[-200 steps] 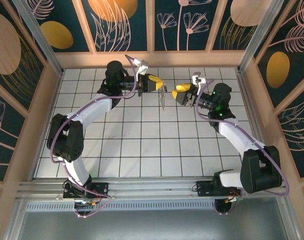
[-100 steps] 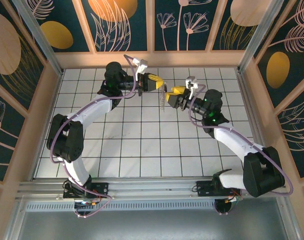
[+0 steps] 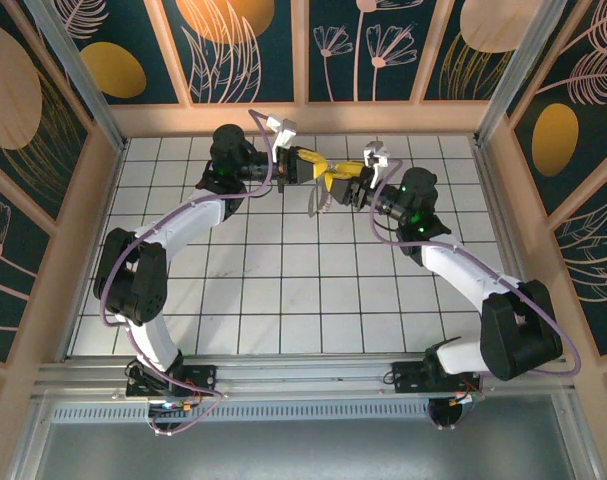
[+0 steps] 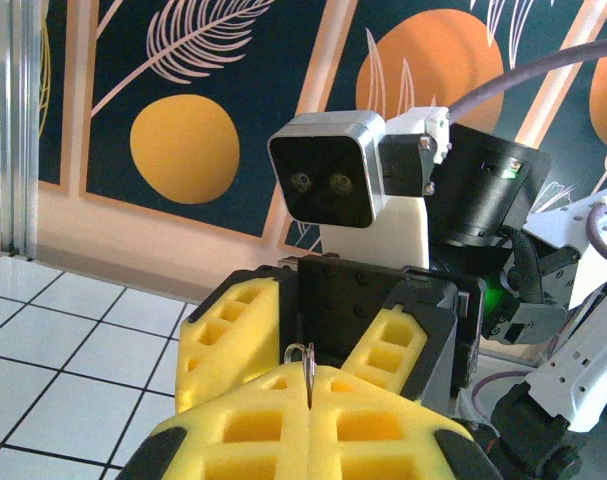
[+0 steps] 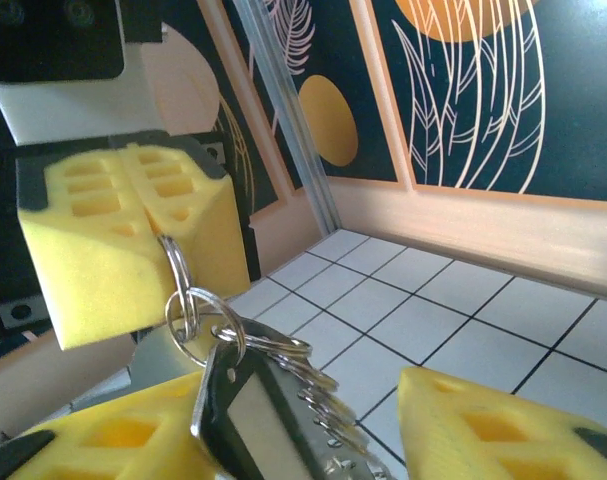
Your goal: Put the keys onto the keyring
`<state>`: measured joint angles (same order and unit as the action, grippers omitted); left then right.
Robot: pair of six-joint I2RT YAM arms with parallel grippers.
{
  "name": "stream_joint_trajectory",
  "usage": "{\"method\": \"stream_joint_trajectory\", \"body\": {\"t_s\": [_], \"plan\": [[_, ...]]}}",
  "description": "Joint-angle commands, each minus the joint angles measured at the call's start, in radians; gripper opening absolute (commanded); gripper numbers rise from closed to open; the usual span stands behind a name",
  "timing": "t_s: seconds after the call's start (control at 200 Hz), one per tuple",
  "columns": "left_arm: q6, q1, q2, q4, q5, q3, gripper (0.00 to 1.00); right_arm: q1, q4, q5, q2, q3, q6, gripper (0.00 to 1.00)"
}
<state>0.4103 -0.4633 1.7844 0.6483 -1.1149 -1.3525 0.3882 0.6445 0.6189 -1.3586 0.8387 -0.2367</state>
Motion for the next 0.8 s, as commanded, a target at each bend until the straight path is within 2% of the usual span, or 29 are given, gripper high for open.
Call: {"method": "stream_joint_trajectory", "body": {"t_s": [0.0, 0.23, 0.796], "plan": [[0.024, -0.006, -0.036, 0.068, 0.005, 0.006, 0.0, 0.013, -0.008, 0.014, -0.005, 0.03, 0.033, 0.37], [0.042, -0.007, -0.036, 0.096, 0.018, 0.006, 0.0, 0.023, -0.047, 0.037, 0.015, 0.014, 0.069, 0.0], [0.069, -0.006, -0.033, 0.135, 0.029, 0.006, 0.0, 0.048, -0.149, 0.129, -0.008, 0.061, 0.136, 0.0]]}}
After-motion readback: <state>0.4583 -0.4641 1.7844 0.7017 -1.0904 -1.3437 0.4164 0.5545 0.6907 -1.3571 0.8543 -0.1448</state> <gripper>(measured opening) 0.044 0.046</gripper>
